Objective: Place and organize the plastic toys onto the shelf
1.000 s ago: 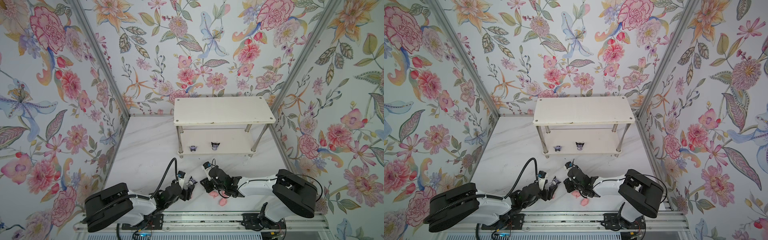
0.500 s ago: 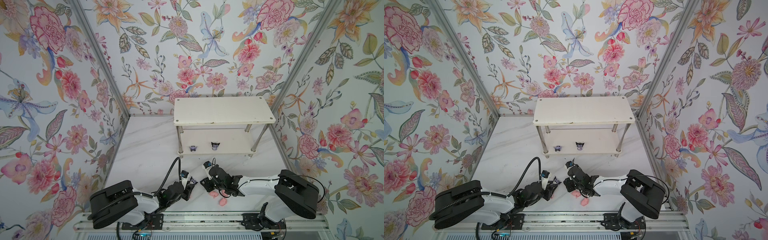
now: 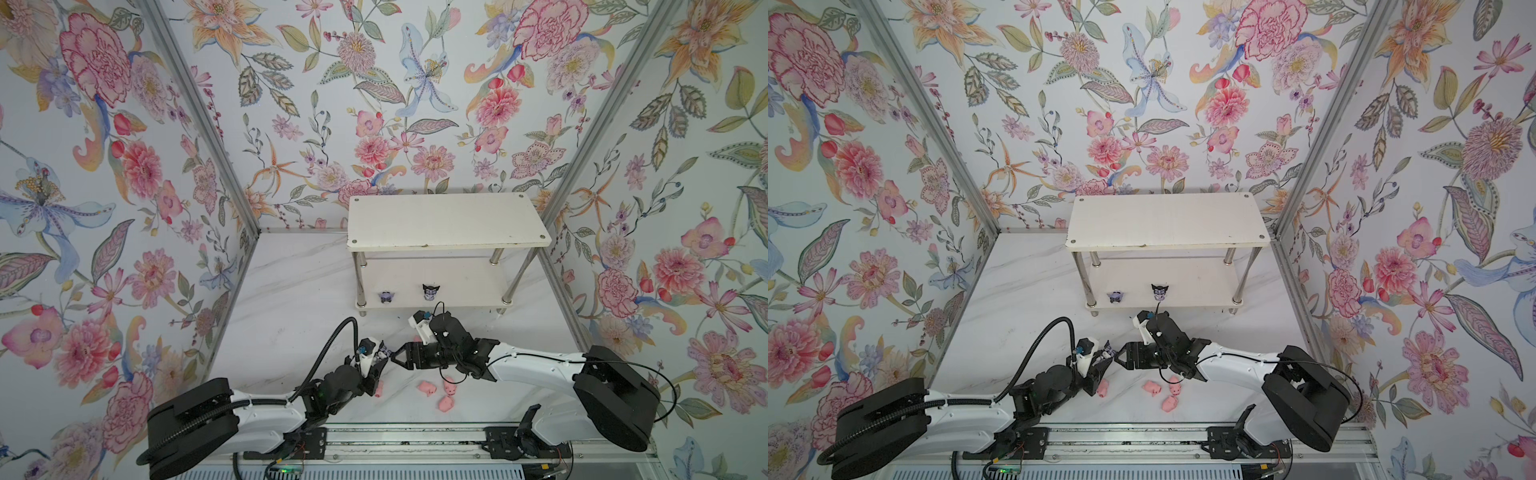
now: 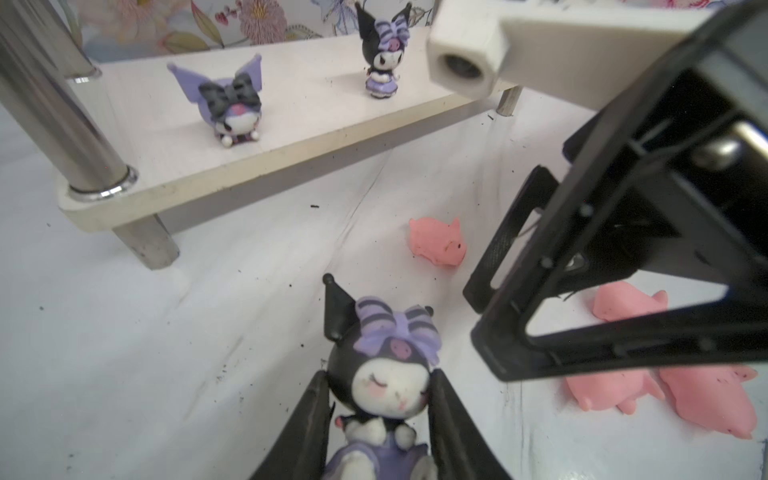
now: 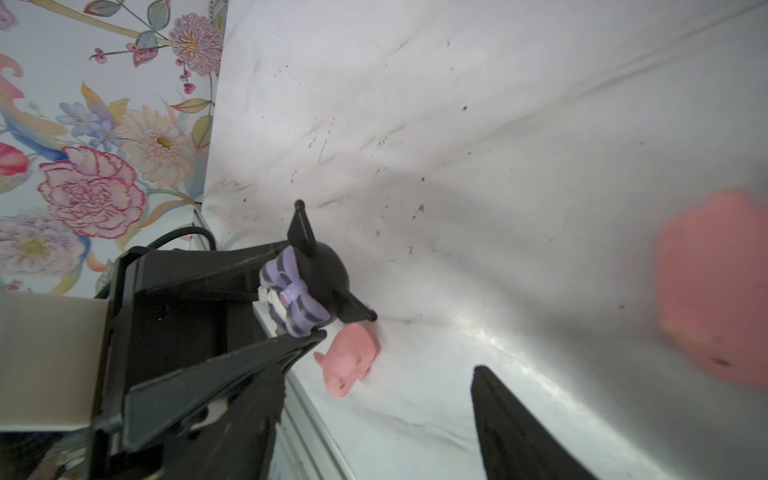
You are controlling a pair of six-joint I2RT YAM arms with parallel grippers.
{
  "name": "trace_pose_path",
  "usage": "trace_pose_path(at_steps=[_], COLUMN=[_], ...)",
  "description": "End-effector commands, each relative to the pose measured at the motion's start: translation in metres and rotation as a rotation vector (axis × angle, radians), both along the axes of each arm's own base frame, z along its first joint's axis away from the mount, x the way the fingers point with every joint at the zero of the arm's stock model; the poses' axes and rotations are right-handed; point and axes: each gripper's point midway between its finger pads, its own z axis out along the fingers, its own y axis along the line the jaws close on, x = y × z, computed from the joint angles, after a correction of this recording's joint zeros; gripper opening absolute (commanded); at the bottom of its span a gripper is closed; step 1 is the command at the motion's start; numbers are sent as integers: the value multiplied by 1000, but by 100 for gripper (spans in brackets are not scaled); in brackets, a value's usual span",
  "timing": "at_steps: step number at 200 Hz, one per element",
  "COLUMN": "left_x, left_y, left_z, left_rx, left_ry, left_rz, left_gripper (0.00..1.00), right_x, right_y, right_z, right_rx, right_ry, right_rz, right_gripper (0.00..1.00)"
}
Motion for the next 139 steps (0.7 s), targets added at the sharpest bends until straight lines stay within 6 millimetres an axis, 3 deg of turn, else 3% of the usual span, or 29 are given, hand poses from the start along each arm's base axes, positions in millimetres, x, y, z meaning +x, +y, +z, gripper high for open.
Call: trace_pose_path(at_steps=[1,8,11,14,39,70,139], left_x=[4,4,3,3,2,0,-1], left_y=[10,11,12,12,15,11,-11], left_z=[18,21,21,22,24,27,27], left_rx=[62,74,79,85,125,176,322], left_ry=[-170,-193,-202,-209,-252,-301,-390], left_rz=[34,36,36,39,49,50,39], left_gripper=[0,0,0,0,0,0,0], right_x=[-3,-3,-2,-1,1,9,18], right_y=[21,23,23,24,28,26,41], right_z=[26,30,31,33,43,37,26], right_rx=[127,142,146,150,170,135,110], right_ry=[87,85,83,80,46,25,50], right_rz=[20,20,17,17,21,-13,5], right_gripper=[78,78,94,100,99,100,80])
